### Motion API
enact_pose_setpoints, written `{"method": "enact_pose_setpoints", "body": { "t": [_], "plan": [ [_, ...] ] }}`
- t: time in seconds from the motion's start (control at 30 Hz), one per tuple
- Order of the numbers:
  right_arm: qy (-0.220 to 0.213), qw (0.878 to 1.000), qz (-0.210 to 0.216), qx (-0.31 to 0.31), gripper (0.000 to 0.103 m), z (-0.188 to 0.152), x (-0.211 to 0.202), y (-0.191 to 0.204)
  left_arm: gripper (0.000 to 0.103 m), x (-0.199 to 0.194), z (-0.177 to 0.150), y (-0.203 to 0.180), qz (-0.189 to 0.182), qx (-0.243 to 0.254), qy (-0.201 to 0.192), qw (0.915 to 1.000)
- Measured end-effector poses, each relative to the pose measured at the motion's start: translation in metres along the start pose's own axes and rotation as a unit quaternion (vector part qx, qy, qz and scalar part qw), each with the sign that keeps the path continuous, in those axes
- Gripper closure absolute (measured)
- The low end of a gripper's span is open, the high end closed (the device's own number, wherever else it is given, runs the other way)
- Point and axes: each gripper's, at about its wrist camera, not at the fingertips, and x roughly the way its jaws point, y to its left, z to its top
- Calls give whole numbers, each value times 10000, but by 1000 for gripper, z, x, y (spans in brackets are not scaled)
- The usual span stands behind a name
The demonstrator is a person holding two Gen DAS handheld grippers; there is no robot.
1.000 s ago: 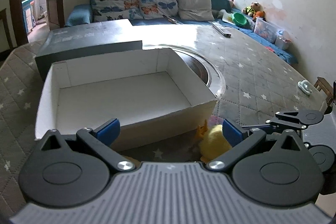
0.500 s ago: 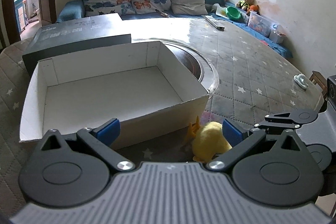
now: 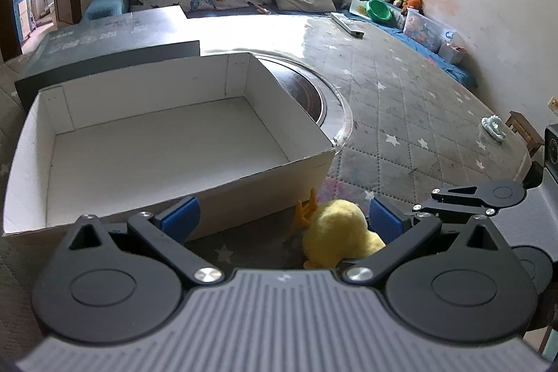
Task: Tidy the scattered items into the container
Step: 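Move the left gripper down to the yellow plush duck beside the box, then close the left gripper on the yellow plush duck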
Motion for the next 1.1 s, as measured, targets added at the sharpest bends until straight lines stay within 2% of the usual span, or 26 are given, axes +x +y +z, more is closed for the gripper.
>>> {"method": "enact_pose_setpoints", "body": {
  "t": [0.27, 0.43, 0.9, 0.97, 1.1],
  "plan": [
    [11, 10000, 37, 28, 55, 0, 2, 0, 0, 9, -1, -3, -36, -12, 110, 9999],
    [-6, 10000, 49, -15, 59, 0, 2, 1, 1, 14, -3, -2, -138, -94, 191, 9997],
    [-90, 9999, 86, -58, 61, -3, -3, 3, 12, 23, -5, 1, -480, -341, 330, 9977],
    [-91, 9999, 94, -62, 61, -3, -3, 2, 18, 24, -4, 1, -523, -358, 350, 9974],
    [-88, 9999, 110, -42, 61, -4, -3, 1, 21, 29, -4, -1, -577, -365, 406, 9968]
  ]
}}
